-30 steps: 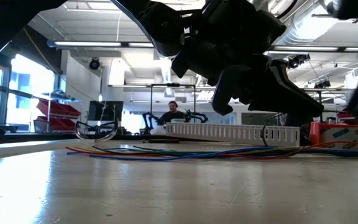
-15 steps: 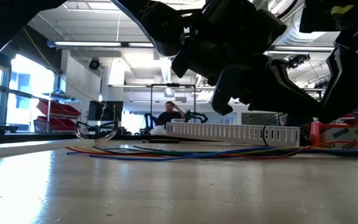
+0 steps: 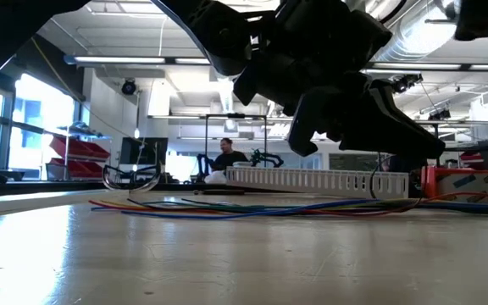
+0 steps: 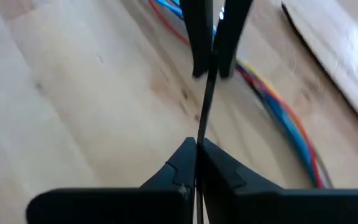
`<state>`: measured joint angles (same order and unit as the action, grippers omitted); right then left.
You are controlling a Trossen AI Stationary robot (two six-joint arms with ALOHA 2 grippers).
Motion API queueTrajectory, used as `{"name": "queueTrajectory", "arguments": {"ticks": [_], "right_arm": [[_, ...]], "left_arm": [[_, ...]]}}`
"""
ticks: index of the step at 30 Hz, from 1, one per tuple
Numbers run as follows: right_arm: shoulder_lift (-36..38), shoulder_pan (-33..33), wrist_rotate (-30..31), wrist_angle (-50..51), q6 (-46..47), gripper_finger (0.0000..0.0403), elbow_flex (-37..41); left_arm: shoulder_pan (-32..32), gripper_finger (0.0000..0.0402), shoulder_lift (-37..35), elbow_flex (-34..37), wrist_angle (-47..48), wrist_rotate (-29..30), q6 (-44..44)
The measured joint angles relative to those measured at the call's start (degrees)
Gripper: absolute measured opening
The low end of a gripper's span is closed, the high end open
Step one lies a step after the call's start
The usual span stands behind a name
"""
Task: Ziptie cables
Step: Wrap the bottom black zip tie on the cable wires
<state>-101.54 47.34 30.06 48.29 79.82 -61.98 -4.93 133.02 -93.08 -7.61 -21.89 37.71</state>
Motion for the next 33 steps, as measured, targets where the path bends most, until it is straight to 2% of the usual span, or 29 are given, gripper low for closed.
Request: {"name": "queueTrajectory", "arguments": {"ticks": [8,15,19,22,25,28,31,33], "right_arm": [[-1.08,6.56,-2.45,1.35,14.30,0.0000,0.00],[-3.23,11.67,-13.32,3.68,24.77,0.0000,0.00],[-2.97,13.75,-15.31,6.49,26.63,0.0000,0.00],[-2.63,14.29,-15.29,7.88,24.26,0.0009,-0.26],[-1.66,13.91,-11.68,10.40,21.28,0.0042,-1.52],[-0.09,13.03,-2.32,12.17,17.28,0.0096,-3.46],[0.74,11.83,7.45,11.24,7.29,0.0154,-5.12],[0.70,10.08,8.99,9.29,-1.43,0.0189,-5.15]], "left_arm": [[0.04,0.0001,-0.01,0.00,0.02,0.15,0.01],[0.11,0.0001,-0.01,0.00,0.13,0.38,0.00],[0.11,0.0001,-0.01,0.00,0.08,0.37,0.00],[0.07,0.0001,-0.01,0.00,0.07,0.37,0.00],[0.00,0.0001,-0.01,0.00,0.06,0.35,0.00],[-0.02,0.0001,0.01,0.00,0.08,0.33,-0.12],[-0.06,0.0001,0.01,0.00,0.04,0.33,-0.16],[-0.12,0.0001,0.00,0.00,0.03,0.31,-0.17]]}}
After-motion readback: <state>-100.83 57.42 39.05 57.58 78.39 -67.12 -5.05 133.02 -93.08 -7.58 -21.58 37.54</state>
